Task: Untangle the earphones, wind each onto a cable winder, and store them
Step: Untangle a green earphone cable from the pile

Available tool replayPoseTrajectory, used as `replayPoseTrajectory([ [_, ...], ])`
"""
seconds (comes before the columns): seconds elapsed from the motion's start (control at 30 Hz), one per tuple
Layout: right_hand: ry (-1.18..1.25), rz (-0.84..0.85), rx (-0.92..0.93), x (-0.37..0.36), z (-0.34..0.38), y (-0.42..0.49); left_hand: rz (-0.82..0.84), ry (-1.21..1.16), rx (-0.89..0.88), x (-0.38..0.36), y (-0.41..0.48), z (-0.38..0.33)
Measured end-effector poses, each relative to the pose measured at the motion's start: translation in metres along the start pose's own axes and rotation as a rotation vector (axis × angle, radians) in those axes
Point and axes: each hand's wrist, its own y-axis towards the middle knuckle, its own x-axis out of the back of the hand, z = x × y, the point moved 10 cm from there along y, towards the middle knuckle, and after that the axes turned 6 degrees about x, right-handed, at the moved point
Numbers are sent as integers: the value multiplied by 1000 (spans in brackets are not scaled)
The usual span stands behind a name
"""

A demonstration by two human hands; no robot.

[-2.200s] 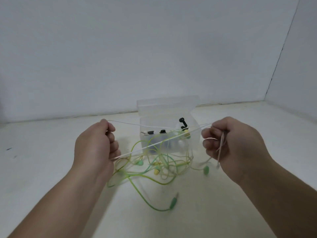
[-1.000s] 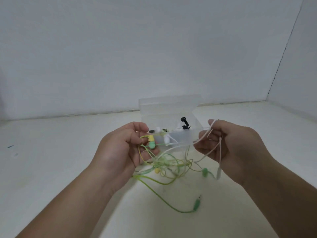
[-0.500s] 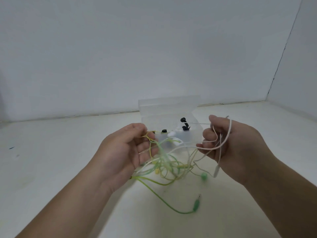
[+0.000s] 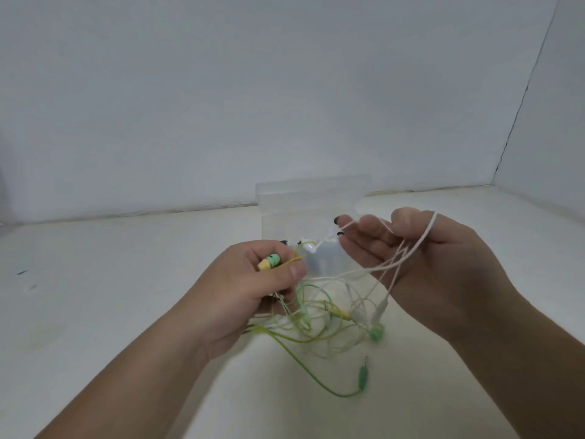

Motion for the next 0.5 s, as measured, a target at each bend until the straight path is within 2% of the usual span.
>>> replayPoseTrajectory([
  [0.07,-47,-100,-13,13,-1,2,36,-165,17,0,0,-2],
  [0.13,-226,-179,-41,25,-3,2,29,-255,34,1,0,-2],
  [0.27,-483,-66,-111,17,-17,-3,-57,-280,9,3,-1,-5],
  [0.4,-549,-40,-157,15,-24,-6,-182,-185,-65,17,-3,-9],
  [0.5,-560,-67,-99,18,-15,-3,-330,-144,-50,32,-2,-6],
])
